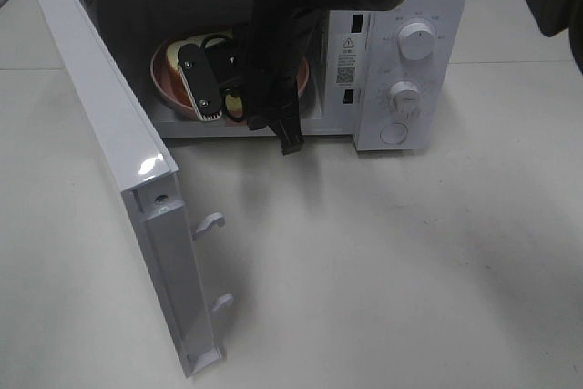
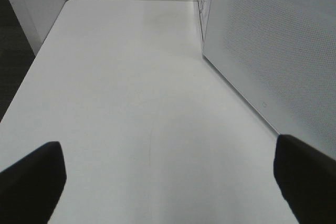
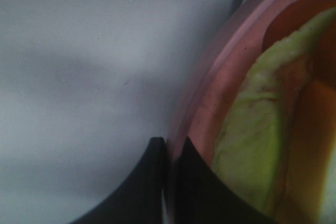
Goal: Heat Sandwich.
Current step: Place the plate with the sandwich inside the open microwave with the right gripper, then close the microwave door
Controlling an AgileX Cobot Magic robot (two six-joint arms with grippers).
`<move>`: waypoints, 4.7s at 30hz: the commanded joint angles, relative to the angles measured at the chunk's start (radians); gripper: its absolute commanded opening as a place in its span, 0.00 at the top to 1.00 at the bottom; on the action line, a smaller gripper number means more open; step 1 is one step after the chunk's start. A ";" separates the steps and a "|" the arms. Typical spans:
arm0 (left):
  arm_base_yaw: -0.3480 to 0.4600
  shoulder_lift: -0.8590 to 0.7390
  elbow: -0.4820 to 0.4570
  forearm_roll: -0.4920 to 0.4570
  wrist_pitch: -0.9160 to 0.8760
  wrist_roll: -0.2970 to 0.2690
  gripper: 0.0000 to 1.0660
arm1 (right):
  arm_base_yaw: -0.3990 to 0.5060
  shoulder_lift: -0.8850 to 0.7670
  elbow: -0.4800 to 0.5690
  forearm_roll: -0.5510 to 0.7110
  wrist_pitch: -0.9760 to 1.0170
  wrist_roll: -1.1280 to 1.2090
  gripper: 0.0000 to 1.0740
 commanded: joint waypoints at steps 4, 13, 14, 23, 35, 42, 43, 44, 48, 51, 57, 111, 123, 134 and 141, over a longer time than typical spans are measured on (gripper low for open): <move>0.003 -0.028 0.002 -0.003 -0.006 0.002 0.05 | -0.016 0.030 -0.065 -0.025 -0.016 0.038 0.97; 0.003 -0.028 0.002 -0.003 -0.006 0.002 0.05 | -0.023 0.084 -0.143 -0.033 -0.029 0.033 0.97; 0.003 -0.028 0.002 -0.003 -0.006 0.002 0.05 | -0.026 0.090 -0.154 -0.033 -0.028 0.033 0.97; 0.003 -0.028 0.002 -0.003 -0.006 0.002 0.05 | -0.030 0.130 -0.192 -0.034 -0.025 0.038 0.93; 0.003 -0.028 0.002 -0.003 -0.006 0.002 0.05 | -0.029 0.138 -0.193 -0.034 -0.051 0.144 0.39; 0.003 -0.028 0.002 -0.003 -0.006 0.002 0.05 | -0.027 0.106 -0.179 0.004 -0.044 0.183 0.24; 0.003 -0.028 0.002 -0.003 -0.006 0.002 0.05 | -0.027 0.106 -0.179 0.004 -0.044 0.183 0.24; 0.003 -0.028 0.002 -0.003 -0.006 0.002 0.05 | -0.027 0.096 -0.168 0.004 -0.045 0.183 0.24; 0.003 -0.028 0.002 -0.003 -0.006 0.002 0.05 | -0.027 0.052 -0.102 0.001 -0.076 0.176 0.25; 0.003 -0.028 0.002 -0.003 -0.006 0.002 0.05 | -0.027 0.017 -0.046 0.004 -0.110 0.164 0.26; 0.003 -0.028 0.002 -0.003 -0.006 0.002 0.05 | -0.027 -0.091 0.097 0.023 -0.159 0.148 0.28; 0.003 -0.028 0.002 -0.003 -0.006 0.002 0.05 | -0.027 -0.898 0.926 -0.008 -0.092 0.635 0.29; 0.003 -0.028 0.002 -0.003 -0.006 0.002 0.05 | -0.027 -1.063 0.963 -0.012 0.120 1.020 0.29; 0.003 -0.028 0.002 -0.003 -0.006 0.002 0.05 | -0.027 -1.194 0.963 -0.032 0.313 1.163 0.29; 0.003 -0.028 0.002 -0.003 -0.006 0.002 0.05 | -0.030 -1.304 1.008 -0.032 0.386 1.189 0.29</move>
